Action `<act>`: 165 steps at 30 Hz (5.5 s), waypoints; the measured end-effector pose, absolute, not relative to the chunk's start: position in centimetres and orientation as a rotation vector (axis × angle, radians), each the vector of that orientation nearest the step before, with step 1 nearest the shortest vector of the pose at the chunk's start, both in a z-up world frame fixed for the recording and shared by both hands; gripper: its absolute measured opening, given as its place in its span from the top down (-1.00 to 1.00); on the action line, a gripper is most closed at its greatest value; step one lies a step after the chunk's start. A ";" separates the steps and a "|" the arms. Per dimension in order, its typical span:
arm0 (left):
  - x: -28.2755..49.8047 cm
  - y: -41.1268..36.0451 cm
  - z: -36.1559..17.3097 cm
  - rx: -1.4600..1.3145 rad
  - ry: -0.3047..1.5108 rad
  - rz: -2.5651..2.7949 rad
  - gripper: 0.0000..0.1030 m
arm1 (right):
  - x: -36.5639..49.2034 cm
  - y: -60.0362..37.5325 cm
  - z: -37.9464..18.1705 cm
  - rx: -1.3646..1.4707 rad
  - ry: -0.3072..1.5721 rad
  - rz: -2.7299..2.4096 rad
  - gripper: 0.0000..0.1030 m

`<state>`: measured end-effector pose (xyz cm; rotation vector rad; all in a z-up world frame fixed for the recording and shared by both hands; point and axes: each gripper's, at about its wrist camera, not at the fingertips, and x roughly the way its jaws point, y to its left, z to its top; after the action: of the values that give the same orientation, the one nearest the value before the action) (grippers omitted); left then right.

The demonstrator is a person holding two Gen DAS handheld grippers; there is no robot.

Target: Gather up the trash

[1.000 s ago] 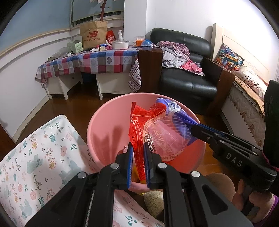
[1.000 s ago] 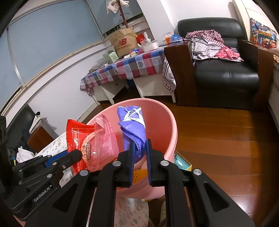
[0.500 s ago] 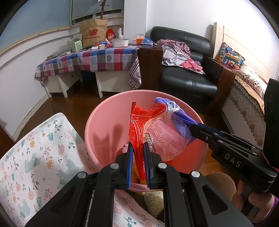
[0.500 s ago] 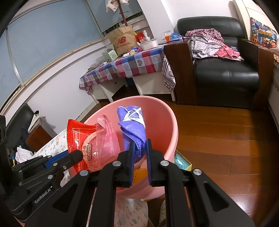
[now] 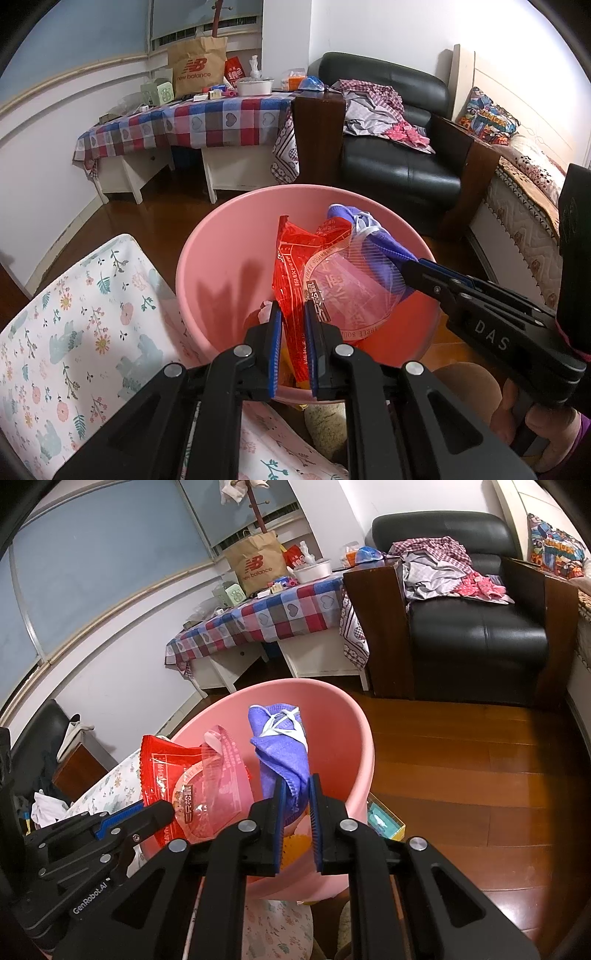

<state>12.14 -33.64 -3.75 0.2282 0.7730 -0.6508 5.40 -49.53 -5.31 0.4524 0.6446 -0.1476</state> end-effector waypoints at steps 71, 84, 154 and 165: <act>12.6 -32.2 -2.5 0.199 0.794 -0.608 -0.08 | 5.2 -48.0 -4.3 0.409 0.643 -0.097 0.28; 12.7 -31.6 -1.7 0.147 0.790 -0.595 -0.23 | 4.6 -47.5 -3.7 0.399 0.641 -0.096 0.28; 5.6 -19.6 5.7 -0.036 0.592 -0.503 -0.28 | -0.1 -36.8 2.6 0.178 0.493 -0.049 0.10; 4.9 -18.3 5.3 -0.046 0.598 -0.498 -0.28 | -0.5 -35.9 2.4 0.182 0.497 -0.032 0.10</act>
<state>4.85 -18.33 5.26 -0.0465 0.5983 -0.4980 -0.45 -35.90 2.45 0.1819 0.4970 -0.0320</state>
